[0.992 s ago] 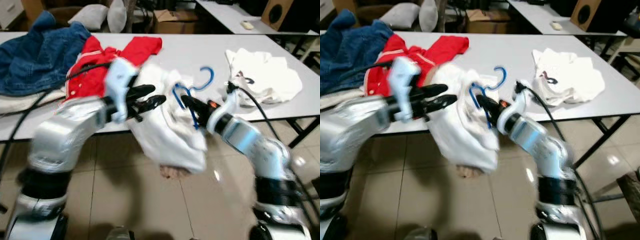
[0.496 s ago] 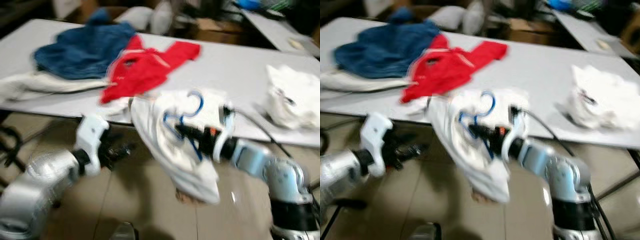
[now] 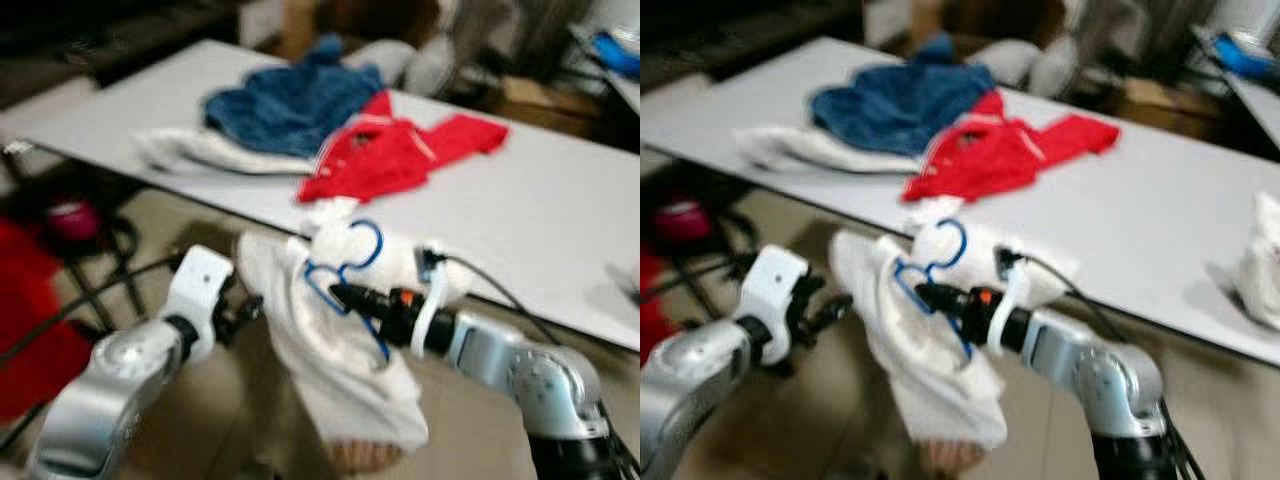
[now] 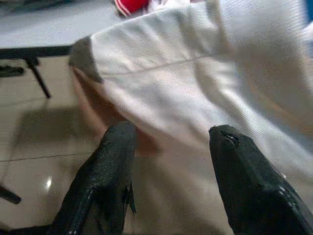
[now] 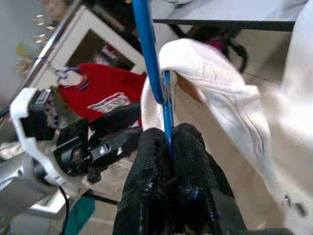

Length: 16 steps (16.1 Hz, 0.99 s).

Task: Hang hanger

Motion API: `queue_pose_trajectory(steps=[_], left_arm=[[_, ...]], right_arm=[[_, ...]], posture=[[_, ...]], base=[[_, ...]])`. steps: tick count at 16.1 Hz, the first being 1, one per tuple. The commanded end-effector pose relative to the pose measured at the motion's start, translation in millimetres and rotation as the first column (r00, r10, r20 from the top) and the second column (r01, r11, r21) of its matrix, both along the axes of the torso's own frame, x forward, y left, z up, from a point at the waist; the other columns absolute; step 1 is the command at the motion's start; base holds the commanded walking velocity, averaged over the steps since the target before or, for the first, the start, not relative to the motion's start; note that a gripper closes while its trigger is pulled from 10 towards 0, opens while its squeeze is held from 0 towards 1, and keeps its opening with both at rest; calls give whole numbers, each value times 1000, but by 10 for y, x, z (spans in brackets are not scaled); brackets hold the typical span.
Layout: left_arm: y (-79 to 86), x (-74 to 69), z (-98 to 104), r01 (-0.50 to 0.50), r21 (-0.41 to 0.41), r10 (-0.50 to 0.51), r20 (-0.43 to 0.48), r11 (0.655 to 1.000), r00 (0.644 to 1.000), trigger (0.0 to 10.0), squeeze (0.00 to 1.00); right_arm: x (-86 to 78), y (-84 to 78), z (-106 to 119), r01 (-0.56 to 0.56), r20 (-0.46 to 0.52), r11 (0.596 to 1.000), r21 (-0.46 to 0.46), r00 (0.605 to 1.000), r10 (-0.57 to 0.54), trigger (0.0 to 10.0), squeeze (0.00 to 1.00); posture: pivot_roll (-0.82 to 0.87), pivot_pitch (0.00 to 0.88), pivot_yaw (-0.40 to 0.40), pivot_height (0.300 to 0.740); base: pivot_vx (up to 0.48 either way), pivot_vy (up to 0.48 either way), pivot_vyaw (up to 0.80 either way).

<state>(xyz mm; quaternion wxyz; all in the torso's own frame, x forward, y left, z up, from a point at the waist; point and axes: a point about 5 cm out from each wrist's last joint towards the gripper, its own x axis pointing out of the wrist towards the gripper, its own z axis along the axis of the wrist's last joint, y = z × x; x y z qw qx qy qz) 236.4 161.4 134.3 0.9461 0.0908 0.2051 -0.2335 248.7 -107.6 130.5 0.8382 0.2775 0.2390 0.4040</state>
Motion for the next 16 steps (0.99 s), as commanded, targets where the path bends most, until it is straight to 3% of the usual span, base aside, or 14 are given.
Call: queue_pose_trajectory(steps=[1, 5, 7, 10, 13, 16], left_arm=[[-27, 27, -10, 0, 12, 0, 7, 1000, 1000, 10000, 0], [-158, 109, -10, 23, 41, -25, 37, 999, 999, 10000, 0], [-123, 117, 15, 11, 32, -13, 50, 999, 999, 10000, 0], [-8, 213, 21, -94, 36, 91, 77, 995, 993, 10000, 0], [-58, 222, 16, -87, 33, 85, 78, 996, 993, 10000, 0], [-62, 247, 70, -56, 35, 52, 124, 998, 991, 10000, 0]], right_arm=[[12, -46, 17, 30, 20, 999, -14, 999, -29, 10000, 0], [54, -157, -25, 76, 45, 996, -51, 996, -74, 10000, 0], [113, -199, -13, 82, 84, 993, -80, 994, -75, 10000, 0], [246, -299, -9, 99, 155, 983, -152, 985, -75, 10000, 0], [350, -406, 7, 118, 206, 980, -157, 975, -84, 10000, 0], [460, -494, 96, 159, 326, 967, -199, 941, -87, 10000, 0]], posture=[[55, 0, -69, 740], [55, 0, -58, 740], [55, 0, -76, 740], [52, 0, -89, 740], [60, 0, -79, 740], [46, 0, -60, 740]], base=[[0, 0, 800], [0, 0, 800], [0, 0, 800], [0, 0, 800], [0, 0, 800], [0, 0, 800]])
